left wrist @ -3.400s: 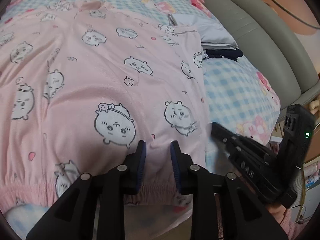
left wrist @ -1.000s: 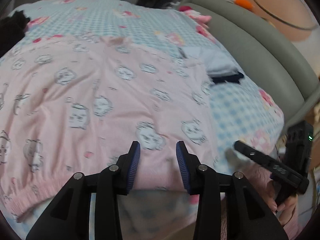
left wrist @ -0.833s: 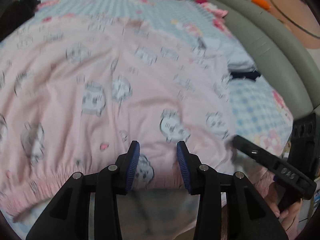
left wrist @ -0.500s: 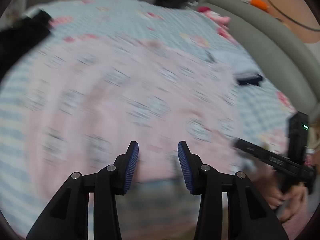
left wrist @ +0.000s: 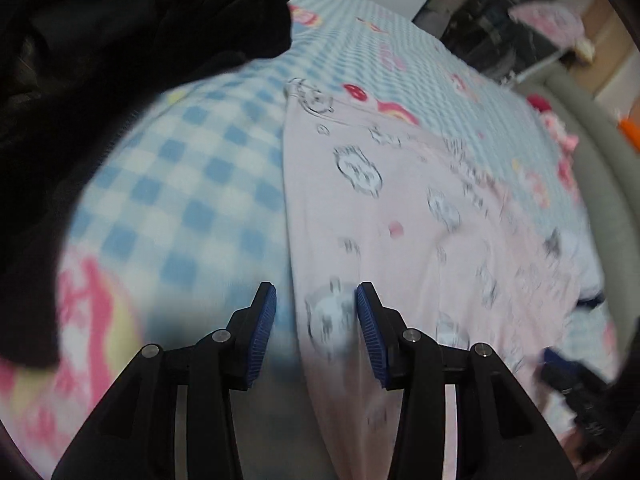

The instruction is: Fold clothes

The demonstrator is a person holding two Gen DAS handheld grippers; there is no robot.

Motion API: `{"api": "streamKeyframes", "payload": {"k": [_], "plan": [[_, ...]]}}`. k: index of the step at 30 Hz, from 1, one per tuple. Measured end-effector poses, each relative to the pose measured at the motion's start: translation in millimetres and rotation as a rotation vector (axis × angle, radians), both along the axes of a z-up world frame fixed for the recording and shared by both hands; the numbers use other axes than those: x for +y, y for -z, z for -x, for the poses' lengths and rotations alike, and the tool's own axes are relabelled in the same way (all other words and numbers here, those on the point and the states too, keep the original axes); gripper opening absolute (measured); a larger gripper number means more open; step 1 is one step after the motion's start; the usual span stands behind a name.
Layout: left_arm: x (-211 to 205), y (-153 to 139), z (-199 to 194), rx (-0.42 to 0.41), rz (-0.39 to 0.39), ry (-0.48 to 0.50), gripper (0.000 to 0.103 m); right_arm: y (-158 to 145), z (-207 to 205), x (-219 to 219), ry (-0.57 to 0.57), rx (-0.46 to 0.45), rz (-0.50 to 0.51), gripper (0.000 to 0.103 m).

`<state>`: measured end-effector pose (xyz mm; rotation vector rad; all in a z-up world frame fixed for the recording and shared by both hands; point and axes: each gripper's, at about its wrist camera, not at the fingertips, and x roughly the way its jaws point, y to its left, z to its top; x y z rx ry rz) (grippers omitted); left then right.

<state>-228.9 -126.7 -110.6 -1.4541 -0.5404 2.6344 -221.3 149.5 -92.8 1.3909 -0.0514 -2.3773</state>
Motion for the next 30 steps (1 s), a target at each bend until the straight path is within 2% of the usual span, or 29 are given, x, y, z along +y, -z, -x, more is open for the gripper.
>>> {"api": "streamKeyframes", "payload": {"k": [4, 5, 6, 7, 8, 9, 14, 15, 16, 17, 19, 21, 23, 25, 27, 30], "plan": [[-18, 10, 20, 0.006, -0.064, 0.005, 0.044, 17, 36, -16, 0.026, -0.025, 0.027, 0.041], [-23, 12, 25, 0.008, -0.080, 0.007, 0.040, 22, 43, -18, 0.032, -0.028, 0.020, 0.041], [-27, 14, 30, 0.009, -0.096, 0.008, 0.034, 27, 51, -21, 0.039, -0.030, 0.013, 0.041], [-32, 17, 35, 0.011, -0.112, 0.009, 0.009, 32, 57, -22, 0.045, -0.036, 0.007, 0.041], [-36, 19, 39, 0.012, -0.128, 0.010, 0.003, 39, 62, -23, 0.049, -0.046, 0.001, 0.041], [-41, 22, 44, 0.014, -0.144, 0.012, 0.003, 45, 65, -22, 0.051, -0.056, 0.000, 0.041], [-43, 3, 50, 0.048, 0.044, -0.004, 0.002, 45, 65, -14, 0.076, -0.052, 0.006, 0.041], [-45, 5, 51, 0.031, 0.059, -0.015, 0.002, 44, 65, -12, 0.080, -0.048, -0.006, 0.041], [-49, 11, 51, 0.005, 0.064, -0.027, 0.007, 46, 65, -11, 0.079, -0.052, -0.015, 0.041], [-53, 16, 51, -0.020, 0.070, -0.040, 0.007, 50, 66, -10, 0.074, -0.063, -0.023, 0.041], [-67, 19, 47, -0.044, -0.012, -0.067, 0.007, 53, 66, -8, 0.065, -0.070, -0.029, 0.041], [-83, 16, 44, -0.024, -0.124, -0.083, 0.017, 48, 64, -6, 0.062, -0.064, -0.024, 0.041], [-98, 15, 45, -0.005, -0.243, -0.092, 0.046, 37, 63, -4, 0.056, -0.054, -0.007, 0.042], [-103, 19, 59, -0.012, -0.308, -0.080, 0.048, 24, 67, -1, 0.053, -0.043, 0.008, 0.045], [-100, 19, 77, -0.005, -0.301, -0.056, 0.048, 10, 79, 1, 0.063, -0.032, 0.007, 0.047], [-87, 19, 108, -0.012, -0.226, -0.032, 0.048, -9, 109, -1, 0.067, -0.016, 0.023, 0.049]]}}
